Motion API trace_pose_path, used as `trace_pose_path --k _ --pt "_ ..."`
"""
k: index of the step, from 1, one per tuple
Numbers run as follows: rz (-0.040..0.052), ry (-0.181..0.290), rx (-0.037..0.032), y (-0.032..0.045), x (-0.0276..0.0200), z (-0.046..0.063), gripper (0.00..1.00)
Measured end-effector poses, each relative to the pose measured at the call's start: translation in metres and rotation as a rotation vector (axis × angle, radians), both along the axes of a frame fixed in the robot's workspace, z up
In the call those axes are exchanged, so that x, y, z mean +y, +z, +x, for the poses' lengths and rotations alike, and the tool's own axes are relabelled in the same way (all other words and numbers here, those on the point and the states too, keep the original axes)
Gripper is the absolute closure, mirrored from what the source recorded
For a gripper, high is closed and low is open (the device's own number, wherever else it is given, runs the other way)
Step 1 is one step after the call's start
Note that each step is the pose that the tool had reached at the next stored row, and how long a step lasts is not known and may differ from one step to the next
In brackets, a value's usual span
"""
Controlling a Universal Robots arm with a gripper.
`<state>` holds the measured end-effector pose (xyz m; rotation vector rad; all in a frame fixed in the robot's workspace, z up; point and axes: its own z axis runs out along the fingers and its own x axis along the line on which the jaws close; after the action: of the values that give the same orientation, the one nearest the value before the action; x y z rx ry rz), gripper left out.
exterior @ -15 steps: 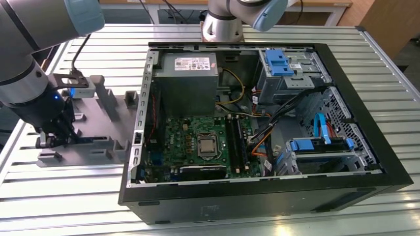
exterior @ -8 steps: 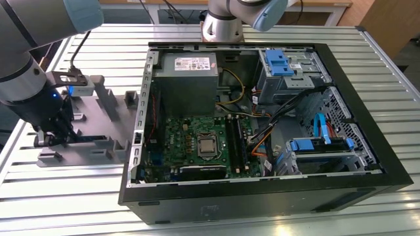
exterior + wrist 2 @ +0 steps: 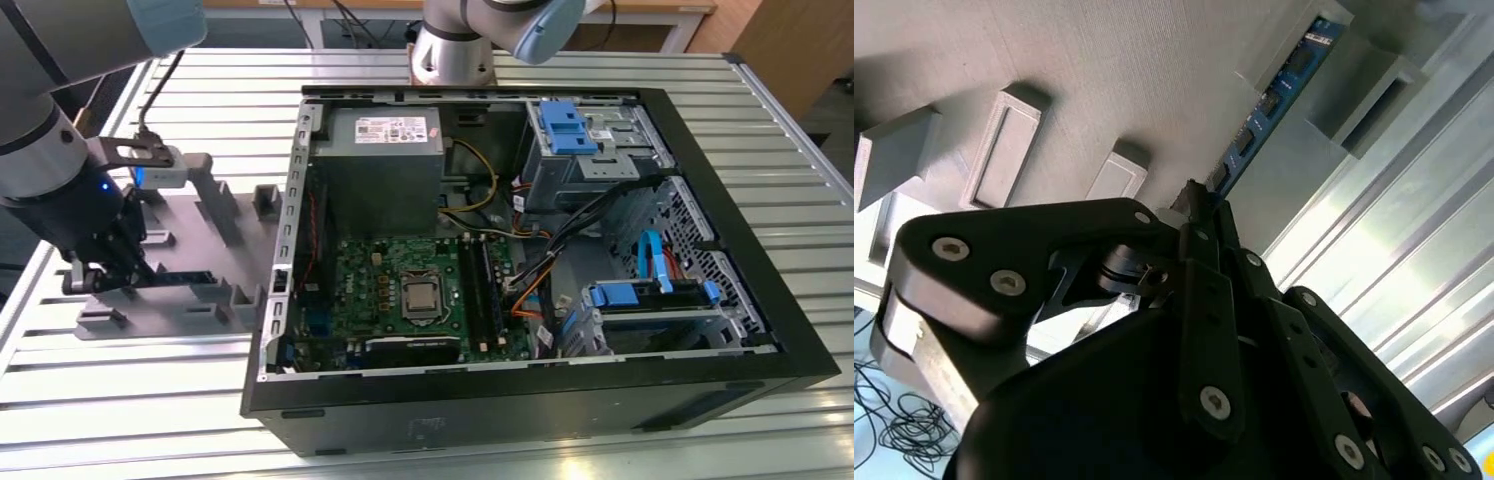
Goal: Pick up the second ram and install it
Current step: 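Pick up the second ram and move it above second insertion slot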
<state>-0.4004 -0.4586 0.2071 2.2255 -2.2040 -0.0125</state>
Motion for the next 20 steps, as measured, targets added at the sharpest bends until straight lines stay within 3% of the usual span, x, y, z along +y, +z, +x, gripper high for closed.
trace_pose_path --k 10,18,20 --pt "-0.0001 0.0 0.0001 0.016 0.0 0.0 0.86" --pt "0.0 0.0 -0.0001 0.0175 0.0 0.0 0.86" --pt "0.0 0.0 0.0 0.0222 0.0 0.0 0.86"
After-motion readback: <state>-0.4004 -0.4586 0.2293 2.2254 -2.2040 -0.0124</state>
